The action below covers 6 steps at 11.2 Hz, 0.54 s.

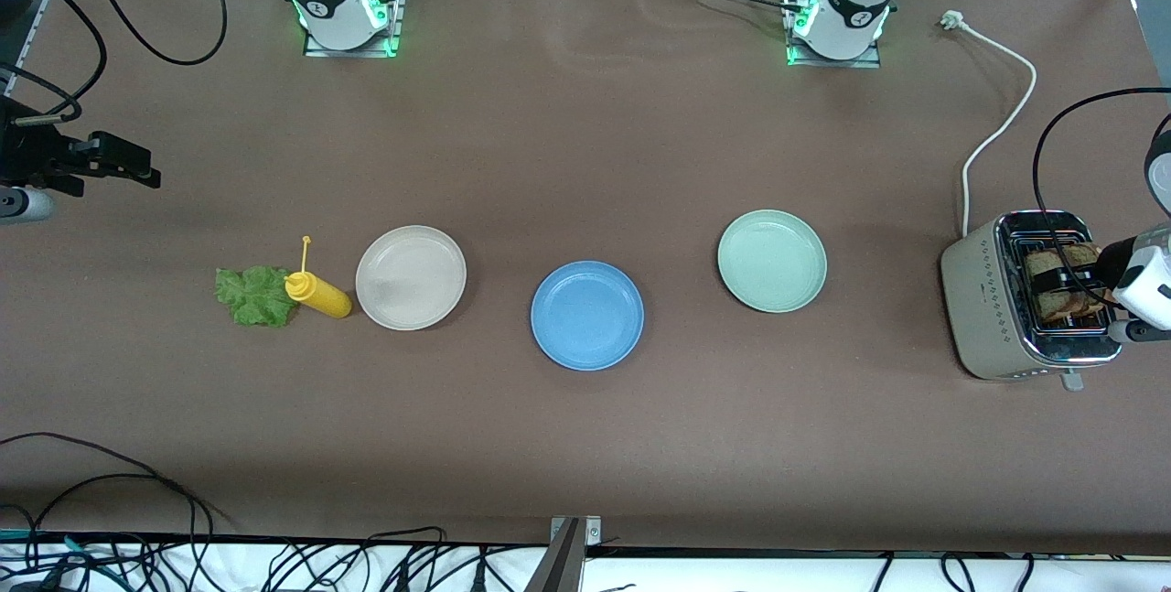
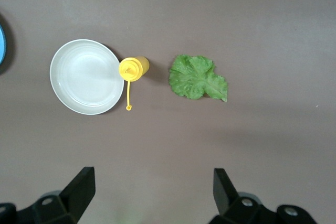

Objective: Make sandwich in blue plate with both arms
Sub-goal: 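Lower the left gripper onto a toast slice in the toaster, then grasp the toast slice and lift it out with the left gripper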

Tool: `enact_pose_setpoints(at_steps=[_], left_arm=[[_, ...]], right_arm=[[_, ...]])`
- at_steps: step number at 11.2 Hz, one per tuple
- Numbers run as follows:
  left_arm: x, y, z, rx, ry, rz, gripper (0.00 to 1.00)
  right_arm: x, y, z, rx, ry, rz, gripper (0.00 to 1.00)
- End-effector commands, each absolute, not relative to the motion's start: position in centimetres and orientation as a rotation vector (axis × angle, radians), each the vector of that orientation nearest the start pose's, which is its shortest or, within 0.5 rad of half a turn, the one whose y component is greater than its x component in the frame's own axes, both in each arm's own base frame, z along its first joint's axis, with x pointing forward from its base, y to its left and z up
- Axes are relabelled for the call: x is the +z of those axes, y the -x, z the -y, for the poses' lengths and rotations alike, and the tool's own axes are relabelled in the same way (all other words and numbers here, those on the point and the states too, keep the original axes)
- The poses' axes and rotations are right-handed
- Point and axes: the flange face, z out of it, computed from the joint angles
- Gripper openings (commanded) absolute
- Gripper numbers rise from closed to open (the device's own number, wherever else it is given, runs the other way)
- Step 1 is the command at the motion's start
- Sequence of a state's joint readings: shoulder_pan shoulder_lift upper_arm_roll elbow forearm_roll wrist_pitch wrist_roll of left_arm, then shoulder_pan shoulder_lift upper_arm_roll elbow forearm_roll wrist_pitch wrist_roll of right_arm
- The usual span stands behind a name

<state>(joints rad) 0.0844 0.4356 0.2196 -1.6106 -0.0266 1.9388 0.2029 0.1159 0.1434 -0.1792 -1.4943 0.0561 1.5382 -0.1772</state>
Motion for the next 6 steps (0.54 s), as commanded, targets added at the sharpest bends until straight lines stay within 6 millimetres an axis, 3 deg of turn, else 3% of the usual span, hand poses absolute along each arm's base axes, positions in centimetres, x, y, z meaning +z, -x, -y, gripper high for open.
enact_pose_setpoints(at_steps=[1, 3, 6], left_arm=[[37.3, -63.9, -18.5, 0.182, 3.099, 0.134, 0.25], [37.3, -63.9, -18.5, 0.183, 3.097, 0.133, 0.03], [38.0, -64.0, -18.5, 0.162, 3.096, 0.122, 0.0]], right_arm=[[57.7, -58.8, 1.9, 0.145, 3.035, 0.19, 1.0], [57.8, -58.2, 2.2, 0.197, 3.023, 0.209, 1.0], [56.3, -59.3, 2.0, 0.211, 3.044, 0.205, 1.0]])
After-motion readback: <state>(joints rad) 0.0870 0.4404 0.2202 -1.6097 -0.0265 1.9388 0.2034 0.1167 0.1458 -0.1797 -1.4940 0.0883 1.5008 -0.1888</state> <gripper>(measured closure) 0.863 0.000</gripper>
